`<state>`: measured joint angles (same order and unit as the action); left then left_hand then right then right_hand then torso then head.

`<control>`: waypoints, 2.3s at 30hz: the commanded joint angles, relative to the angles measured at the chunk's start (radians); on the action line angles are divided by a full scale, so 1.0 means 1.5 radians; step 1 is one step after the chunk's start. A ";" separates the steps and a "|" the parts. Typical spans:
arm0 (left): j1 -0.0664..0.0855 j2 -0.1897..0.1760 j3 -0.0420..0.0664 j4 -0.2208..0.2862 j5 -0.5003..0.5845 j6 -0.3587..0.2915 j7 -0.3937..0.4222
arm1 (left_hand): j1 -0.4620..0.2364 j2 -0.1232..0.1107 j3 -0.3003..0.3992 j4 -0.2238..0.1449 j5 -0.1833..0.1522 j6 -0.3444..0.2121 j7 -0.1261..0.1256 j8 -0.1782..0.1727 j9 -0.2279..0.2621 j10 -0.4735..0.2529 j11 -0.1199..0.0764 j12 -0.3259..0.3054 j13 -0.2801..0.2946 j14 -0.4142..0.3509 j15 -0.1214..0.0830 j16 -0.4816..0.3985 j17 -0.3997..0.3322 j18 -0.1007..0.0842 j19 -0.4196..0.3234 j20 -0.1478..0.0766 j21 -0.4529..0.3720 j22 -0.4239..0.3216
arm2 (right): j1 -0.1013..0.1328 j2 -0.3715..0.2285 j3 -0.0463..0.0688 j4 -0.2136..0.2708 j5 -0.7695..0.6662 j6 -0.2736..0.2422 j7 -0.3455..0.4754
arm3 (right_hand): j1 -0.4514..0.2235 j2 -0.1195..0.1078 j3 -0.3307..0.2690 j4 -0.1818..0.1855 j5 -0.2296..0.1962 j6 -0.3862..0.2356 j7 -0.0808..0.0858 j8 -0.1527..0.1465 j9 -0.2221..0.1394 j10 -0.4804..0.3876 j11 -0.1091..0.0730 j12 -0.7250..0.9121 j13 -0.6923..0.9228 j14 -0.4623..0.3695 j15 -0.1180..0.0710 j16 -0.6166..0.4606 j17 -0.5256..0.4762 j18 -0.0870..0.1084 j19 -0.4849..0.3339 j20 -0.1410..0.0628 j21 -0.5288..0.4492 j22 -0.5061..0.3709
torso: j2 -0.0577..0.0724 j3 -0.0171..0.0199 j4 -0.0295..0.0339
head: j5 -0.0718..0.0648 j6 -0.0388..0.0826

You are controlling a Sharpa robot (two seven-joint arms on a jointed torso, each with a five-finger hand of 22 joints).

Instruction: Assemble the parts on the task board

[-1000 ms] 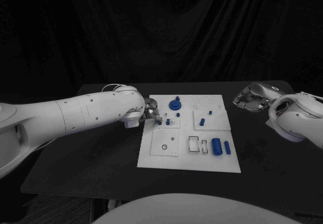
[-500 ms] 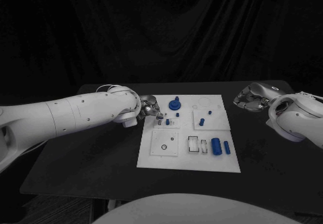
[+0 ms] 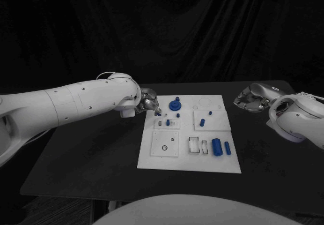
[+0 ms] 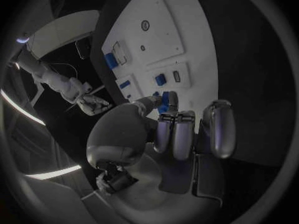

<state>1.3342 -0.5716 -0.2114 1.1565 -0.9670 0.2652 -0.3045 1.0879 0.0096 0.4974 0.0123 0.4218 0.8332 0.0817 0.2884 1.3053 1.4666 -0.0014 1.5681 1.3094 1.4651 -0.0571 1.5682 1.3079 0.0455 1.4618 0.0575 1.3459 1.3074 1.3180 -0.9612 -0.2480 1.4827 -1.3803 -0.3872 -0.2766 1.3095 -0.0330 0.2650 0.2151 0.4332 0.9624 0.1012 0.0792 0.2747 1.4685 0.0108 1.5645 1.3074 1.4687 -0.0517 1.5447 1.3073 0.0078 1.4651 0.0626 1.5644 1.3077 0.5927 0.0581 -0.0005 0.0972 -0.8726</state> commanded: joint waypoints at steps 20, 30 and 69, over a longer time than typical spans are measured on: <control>0.003 0.097 0.001 -0.109 0.003 0.123 -0.134 | -0.008 -0.007 0.064 -0.058 -0.041 0.009 -0.010 -0.003 0.014 0.069 -0.002 0.002 0.174 0.070 0.001 0.002 0.175 0.004 0.005 -0.001 0.002 0.130 | 0.000 0.007 0.001 0.000 -0.002 0.000 -0.009 | 0.006 0.002 0.004 0.000 0.004 -0.002 0.003 -0.005 -0.001 0.068 0.000 0.004 0.176 0.063 -0.001 0.000 0.154 -0.004 0.068 -0.003 0.000 0.174 | 0.003 -0.0018 -0.0015 | 0.005 0.000; -0.001 0.117 0.000 -0.128 0.003 0.129 -0.133 | -0.010 -0.005 0.064 -0.057 -0.044 0.009 -0.010 -0.004 0.013 0.069 -0.003 0.002 0.174 0.070 0.000 0.002 0.175 0.005 0.005 -0.002 0.001 0.130 | 0.000 0.006 0.001 0.002 -0.002 -0.002 -0.008 | 0.006 0.002 0.004 0.000 0.004 -0.002 0.003 -0.005 -0.001 0.068 0.000 0.004 0.176 0.063 -0.001 0.000 0.154 -0.004 0.068 -0.003 0.000 0.174 | 0.003 -0.0027 -0.0042 | 0.006 0.000; -0.016 0.108 0.000 -0.104 0.003 0.140 -0.141 | -0.014 -0.003 0.064 -0.056 -0.047 0.010 -0.010 -0.007 0.011 0.069 -0.003 0.002 0.174 0.070 0.000 0.002 0.175 0.006 0.003 -0.002 -0.003 0.128 | -0.001 0.015 0.001 -0.005 -0.002 0.008 -0.010 | 0.006 0.002 0.004 0.000 0.004 -0.002 0.003 -0.004 -0.001 0.068 0.001 0.004 0.176 0.063 -0.001 0.000 0.154 -0.004 0.067 -0.003 -0.001 0.173 | 0.002 -0.0020 -0.0018 | 0.007 0.000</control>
<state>1.3171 -0.4109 -0.2094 0.9967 -0.9664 0.4540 -0.5154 1.0695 0.0026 0.5223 -0.0072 0.3569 0.8472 0.0715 0.2824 1.3081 1.4666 -0.0014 1.5681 1.3094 1.4651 -0.0571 1.5682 1.3074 0.0455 1.4618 0.0575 1.3458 1.3073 1.3180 -0.9389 -0.2478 1.4754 -1.3800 -0.3825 -0.2779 1.3095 -0.0330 0.2650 0.2151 0.4331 0.9624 0.1011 0.0792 0.2742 1.4685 0.0108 1.5645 1.3073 1.4687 -0.0517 1.5447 1.3073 0.0079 1.4651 0.0626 1.5643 1.3080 0.5956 0.0542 -0.0031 0.1057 -0.8725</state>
